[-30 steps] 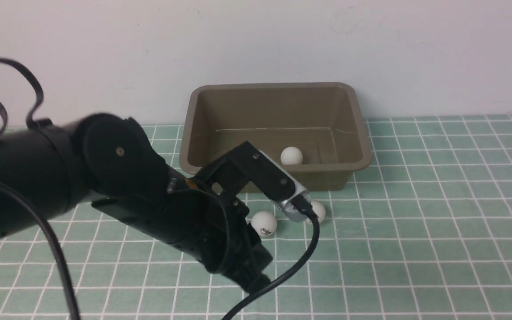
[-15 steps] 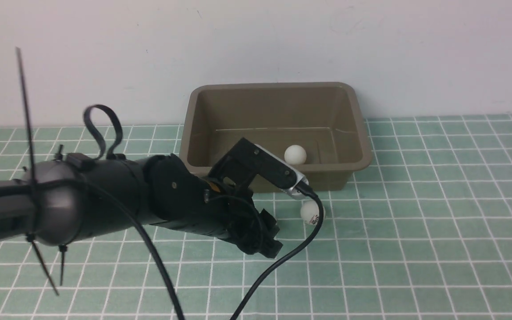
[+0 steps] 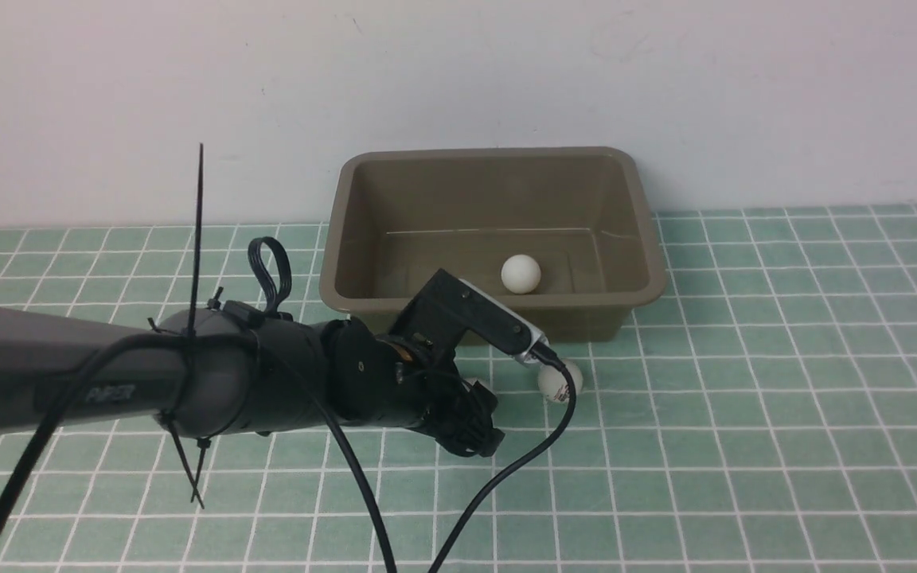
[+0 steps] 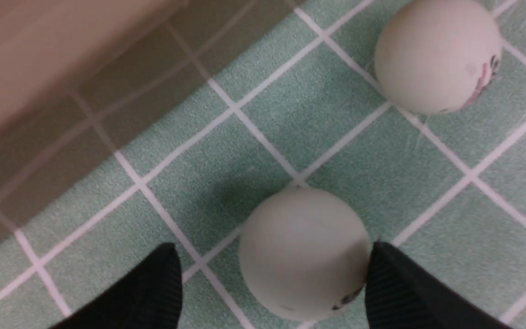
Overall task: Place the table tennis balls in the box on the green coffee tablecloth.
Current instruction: 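Reach for and grasp a ping pong ball on the table beside the basket, then drop the ball into the bin, then reach for and grasp a ping pong ball on the table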
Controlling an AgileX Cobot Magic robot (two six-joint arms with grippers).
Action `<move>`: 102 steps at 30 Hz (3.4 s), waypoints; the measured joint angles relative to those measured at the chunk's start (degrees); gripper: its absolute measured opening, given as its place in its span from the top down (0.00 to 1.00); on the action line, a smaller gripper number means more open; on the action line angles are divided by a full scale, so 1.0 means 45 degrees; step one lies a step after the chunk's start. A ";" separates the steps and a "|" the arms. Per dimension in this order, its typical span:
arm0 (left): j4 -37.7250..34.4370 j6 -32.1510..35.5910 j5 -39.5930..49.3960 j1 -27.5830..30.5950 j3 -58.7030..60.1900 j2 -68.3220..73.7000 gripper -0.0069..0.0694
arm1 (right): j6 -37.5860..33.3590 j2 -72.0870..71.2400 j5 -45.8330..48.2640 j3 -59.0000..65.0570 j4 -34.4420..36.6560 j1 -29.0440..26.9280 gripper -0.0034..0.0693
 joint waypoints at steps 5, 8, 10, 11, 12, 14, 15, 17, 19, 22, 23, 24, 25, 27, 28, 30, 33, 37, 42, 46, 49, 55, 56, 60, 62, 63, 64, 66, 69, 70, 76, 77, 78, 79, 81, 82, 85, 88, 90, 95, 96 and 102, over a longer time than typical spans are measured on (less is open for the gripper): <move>-0.0003 0.0006 -0.0268 0.0000 -0.0080 0.0337 0.28 | 0.0000 0.0000 0.0000 0.0000 0.0014 0.0000 0.24; -0.0014 0.0031 -0.0427 0.0000 -0.0094 0.0576 0.29 | 0.0000 0.0000 0.0000 0.0000 0.0039 0.0000 0.24; -0.0017 0.0044 -0.0536 0.0000 -0.0094 0.0740 0.39 | 0.0000 0.0000 0.0000 0.0000 0.0039 0.0000 0.24; -0.0028 0.0044 -0.0536 0.0000 -0.0094 0.0740 0.46 | 0.0000 0.0000 0.0000 0.0000 0.0039 0.0000 0.24; -0.0028 0.0044 -0.0536 0.0000 -0.0094 0.0698 0.52 | 0.0000 0.0000 0.0000 0.0000 0.0039 0.0000 0.24; -0.0028 0.0055 -0.0472 0.0000 -0.0094 0.0495 0.52 | 0.0000 0.0000 0.0000 0.0000 0.0039 0.0000 0.24; -0.0028 0.0056 -0.0382 0.0000 -0.0094 0.0296 0.52 | 0.0000 0.0000 0.0000 0.0000 0.0039 0.0000 0.24; -0.0016 0.0099 -0.0166 0.0000 -0.0094 -0.0145 0.52 | 0.0000 0.0000 0.0000 0.0000 0.0039 0.0000 0.24; -0.0004 0.0116 0.0146 0.0000 -0.0094 -0.0610 0.52 | 0.0000 0.0000 0.0000 0.0000 0.0039 0.0000 0.25; -0.0004 0.0141 0.0855 0.0000 -0.0094 -0.1594 0.52 | 0.0000 0.0000 0.0000 0.0000 0.0026 0.0000 0.25; -0.0004 0.0141 0.1005 0.0000 -0.0094 -0.1894 0.52 | 0.0000 0.0000 0.0000 0.0000 0.0026 0.0000 0.25; -0.0004 0.0141 0.1216 0.0000 -0.0094 -0.2229 0.52 | 0.0000 0.0000 0.0000 0.0000 0.0026 0.0000 0.25; -0.0004 0.0166 0.1279 0.0000 -0.0094 -0.2595 0.52 | 0.0000 0.0000 0.0000 0.0000 0.0026 0.0000 0.25; -0.0004 0.0357 0.1108 0.0000 -0.0094 -0.3033 0.52 | 0.0000 0.0000 0.0000 0.0000 0.0026 0.0000 0.25; -0.0004 0.0616 0.0724 0.0000 -0.0094 -0.3234 0.52 | 0.0000 0.0000 0.0000 0.0000 0.0026 0.0000 0.25; -0.0004 0.1000 -0.0409 0.0000 -0.0094 -0.3325 0.52 | 0.0000 0.0000 0.0000 0.0000 0.0026 0.0000 0.25; -0.0016 0.1224 -0.2475 0.0028 -0.0184 -0.3003 0.52 | 0.0000 0.0000 0.0000 0.0000 0.0026 0.0000 0.25; -0.0047 0.1123 -0.3033 0.0425 -0.0907 -0.2036 0.52 | 0.0000 0.0000 0.0000 0.0000 0.0026 0.0000 0.25; -0.0058 0.1079 -0.2528 0.1097 -0.1957 -0.0900 0.52 | 0.0000 0.0000 0.0000 0.0000 0.0026 0.0000 0.25; 0.0023 0.1233 -0.1829 0.1573 -0.2629 -0.0520 0.51 | 0.0000 0.0000 0.0013 0.0000 0.0039 0.0000 0.25; 0.0099 0.1406 -0.1534 0.1788 -0.2938 -0.0420 0.44 | 0.0000 0.0000 0.0054 0.0000 0.0039 0.0000 0.25; 0.0044 0.1437 -0.1142 0.1917 -0.3132 -0.0418 0.30 | 0.0000 0.0000 0.0270 0.0000 0.0039 0.0000 0.25; 0.0001 0.1437 -0.0990 0.1917 -0.3146 -0.0438 0.28 | 0.0000 0.0000 0.0280 0.0000 0.0039 0.0000 0.25; -0.0416 0.1437 -0.0016 0.1926 -0.3160 -0.0750 0.25 | 0.0000 0.0000 0.0284 0.0000 0.0039 0.0000 0.25; -0.0648 0.1437 0.0687 0.1955 -0.3160 -0.1074 0.25 | 0.0000 0.0000 0.0296 0.0000 0.0039 0.0000 0.25; -0.0701 0.1437 0.0923 0.1957 -0.3160 -0.1220 0.24 | 0.0000 0.0000 0.0296 0.0000 0.0039 0.0000 0.25; -0.0721 0.1437 0.1075 0.1973 -0.3160 -0.1380 0.24 | 0.0000 0.0000 0.0296 0.0000 0.0039 0.0000 0.25; -0.0777 0.1504 0.1663 0.2030 -0.3160 -0.1964 0.24 | -0.0108 0.0000 0.0296 0.0000 0.0039 0.0000 0.25; -0.0777 0.1759 0.2383 0.2029 -0.3160 -0.3236 0.24 | -0.0708 0.0000 0.0296 0.0000 0.0052 0.0000 0.25; -0.0777 0.1787 0.2704 0.2029 -0.3160 -0.3839 0.24 | -0.0965 0.0000 0.0296 0.0000 0.0107 0.0000 0.25; -0.0651 0.1677 0.5162 0.2029 -0.3160 -0.7072 0.24 | -0.2640 0.0154 0.0296 0.0000 0.1885 0.0000 0.25; -0.0355 0.1663 0.5786 0.2029 -0.3160 -0.7608 0.24 | -0.3046 0.0322 0.0296 0.0000 0.2290 0.0000 0.25; 0.0030 0.1597 0.6290 0.2029 -0.3160 -0.8051 0.24 | -0.3516 0.0539 0.0296 0.0000 0.2695 0.0000 0.25; 0.0431 0.1402 0.6585 0.2029 -0.3160 -0.8326 0.24 | -0.4160 0.0865 0.0296 0.0000 0.3218 0.0000 0.25; 0.1599 0.0482 0.7104 0.2059 -0.3160 -0.8826 0.24 | -0.5766 0.1776 0.0299 0.0000 0.4438 0.0000 0.25; 0.2074 -0.0022 0.7288 0.2091 -0.3160 -0.8985 0.24 | -0.6270 0.2092 0.0284 0.0000 0.4834 0.0000 0.25; 0.4369 -0.2682 0.8471 0.2269 -0.3160 -0.9552 0.24 | -0.7737 0.3092 0.0030 -0.0006 0.6104 0.0000 0.25; 0.6655 -0.5071 0.9639 0.2281 -0.3160 -0.9964 0.24 | -0.9115 0.4256 -0.0484 -0.0278 0.7246 0.0000 0.25; 0.7812 -0.6215 1.0304 0.2281 -0.3160 -1.0175 0.24 | -1.0219 0.5276 -0.0810 -0.0747 0.8200 0.0000 0.25; 0.8706 -0.7202 1.1126 0.2281 -0.3160 -1.0816 0.24 | -1.2328 0.8388 -0.0994 -0.1679 1.0327 0.0000 0.25; 0.8695 -0.7240 1.1126 0.2281 -0.3160 -1.0854 0.24 | -1.2703 0.9411 -0.0994 -0.1912 1.0722 0.0000 0.25; 0.8031 -0.7132 1.1151 0.2281 -0.3160 -1.0898 0.24 | -1.3350 1.3494 -0.1009 -0.2631 1.1241 0.0109 0.25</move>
